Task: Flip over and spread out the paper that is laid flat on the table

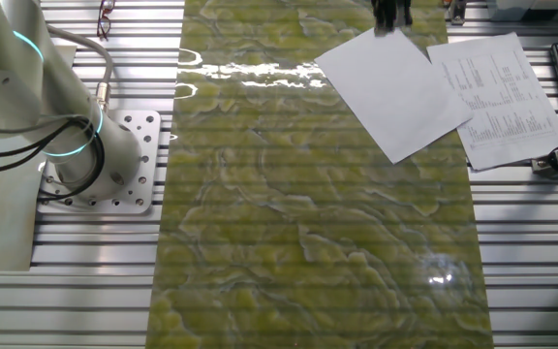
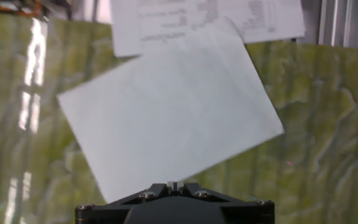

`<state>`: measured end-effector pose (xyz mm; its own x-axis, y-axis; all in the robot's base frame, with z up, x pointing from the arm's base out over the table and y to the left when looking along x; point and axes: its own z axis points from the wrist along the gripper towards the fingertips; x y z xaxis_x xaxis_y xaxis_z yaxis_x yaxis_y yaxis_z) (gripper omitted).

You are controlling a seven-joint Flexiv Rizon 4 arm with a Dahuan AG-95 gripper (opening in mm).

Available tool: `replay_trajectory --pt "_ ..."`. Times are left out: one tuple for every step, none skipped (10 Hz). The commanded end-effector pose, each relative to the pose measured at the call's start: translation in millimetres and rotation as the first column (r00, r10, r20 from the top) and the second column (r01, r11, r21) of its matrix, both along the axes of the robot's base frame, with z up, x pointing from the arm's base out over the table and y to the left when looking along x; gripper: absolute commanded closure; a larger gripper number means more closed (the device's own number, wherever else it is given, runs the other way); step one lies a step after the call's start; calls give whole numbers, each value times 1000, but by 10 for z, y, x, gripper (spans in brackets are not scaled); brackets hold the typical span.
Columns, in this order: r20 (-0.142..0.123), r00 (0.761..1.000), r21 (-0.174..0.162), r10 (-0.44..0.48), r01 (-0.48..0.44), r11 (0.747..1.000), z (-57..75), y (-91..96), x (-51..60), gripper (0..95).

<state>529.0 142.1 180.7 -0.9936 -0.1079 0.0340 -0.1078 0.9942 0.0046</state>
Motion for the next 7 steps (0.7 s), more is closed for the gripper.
replay_trajectory --pt "-48 992 52 -118 121 991 -121 -247 -14 950" --pt "-52 988 81 -147 151 985 -122 -252 -15 950" --pt "-52 986 92 -161 165 982 -137 -256 -19 950" --pt "-51 985 90 -167 171 981 -153 -261 -23 950" --pt "-53 984 83 -168 172 982 -167 -270 -34 950" --pt "-52 985 77 -167 171 982 -175 -276 -45 950" --pt "-53 985 77 -162 165 983 -187 -282 -57 950"
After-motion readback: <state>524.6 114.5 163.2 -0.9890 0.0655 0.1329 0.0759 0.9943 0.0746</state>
